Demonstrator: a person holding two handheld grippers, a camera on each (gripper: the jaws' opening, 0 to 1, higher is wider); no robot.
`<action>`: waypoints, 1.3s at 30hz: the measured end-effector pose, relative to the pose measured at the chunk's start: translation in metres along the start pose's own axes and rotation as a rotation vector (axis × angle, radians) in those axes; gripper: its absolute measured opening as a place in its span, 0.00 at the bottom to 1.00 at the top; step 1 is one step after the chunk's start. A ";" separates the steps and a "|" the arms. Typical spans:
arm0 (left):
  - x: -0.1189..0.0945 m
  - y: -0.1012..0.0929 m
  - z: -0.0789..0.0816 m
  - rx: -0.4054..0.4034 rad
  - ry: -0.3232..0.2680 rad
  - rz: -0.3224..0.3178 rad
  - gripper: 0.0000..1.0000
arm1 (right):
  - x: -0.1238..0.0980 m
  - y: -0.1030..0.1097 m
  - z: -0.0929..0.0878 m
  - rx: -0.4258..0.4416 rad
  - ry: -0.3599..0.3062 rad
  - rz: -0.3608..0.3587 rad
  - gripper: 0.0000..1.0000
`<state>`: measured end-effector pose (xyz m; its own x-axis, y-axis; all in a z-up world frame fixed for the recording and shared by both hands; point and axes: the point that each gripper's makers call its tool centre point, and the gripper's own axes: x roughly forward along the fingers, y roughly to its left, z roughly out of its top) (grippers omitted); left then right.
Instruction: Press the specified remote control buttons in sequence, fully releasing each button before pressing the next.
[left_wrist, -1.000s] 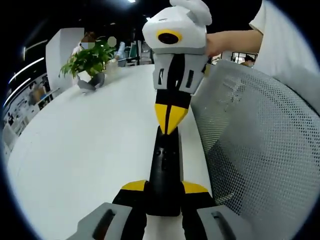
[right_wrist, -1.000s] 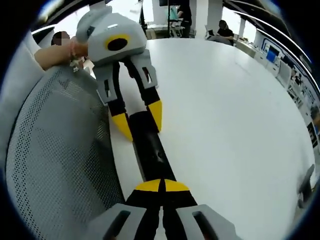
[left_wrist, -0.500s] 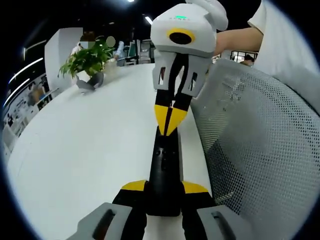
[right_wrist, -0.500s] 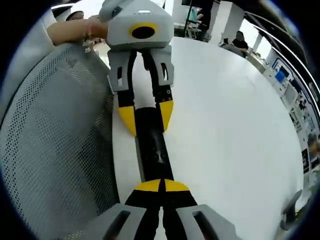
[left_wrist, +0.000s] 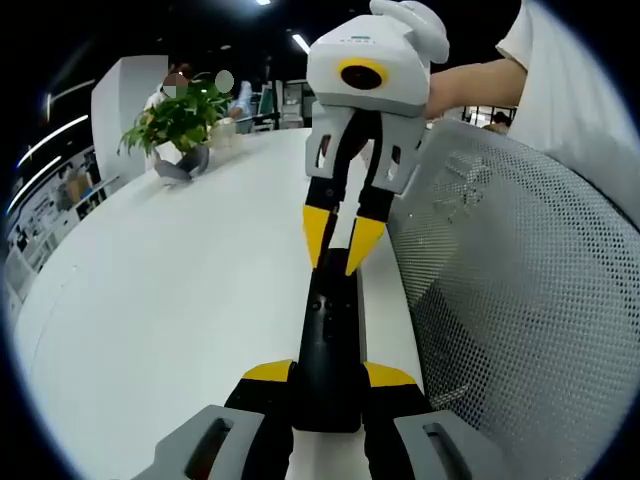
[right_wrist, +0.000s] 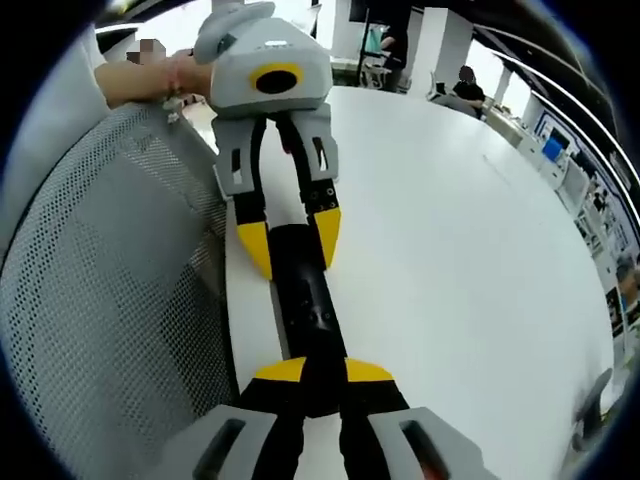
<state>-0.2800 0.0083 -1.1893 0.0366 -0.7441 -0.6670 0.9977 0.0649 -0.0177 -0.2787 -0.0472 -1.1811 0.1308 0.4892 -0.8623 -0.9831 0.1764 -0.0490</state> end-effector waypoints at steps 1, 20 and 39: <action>0.000 0.000 0.000 0.000 0.000 0.000 0.24 | 0.000 -0.001 0.000 0.002 0.004 0.006 0.10; 0.000 0.000 0.000 0.003 -0.003 -0.004 0.24 | 0.005 0.005 0.001 -0.175 0.131 0.178 0.08; 0.000 0.000 0.000 0.000 -0.012 0.000 0.24 | 0.003 0.004 0.004 -0.099 -0.047 0.162 0.09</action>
<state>-0.2805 0.0083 -1.1898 0.0369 -0.7518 -0.6584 0.9977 0.0647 -0.0179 -0.2821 -0.0416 -1.1823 -0.0272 0.5441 -0.8386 -0.9992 0.0085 0.0379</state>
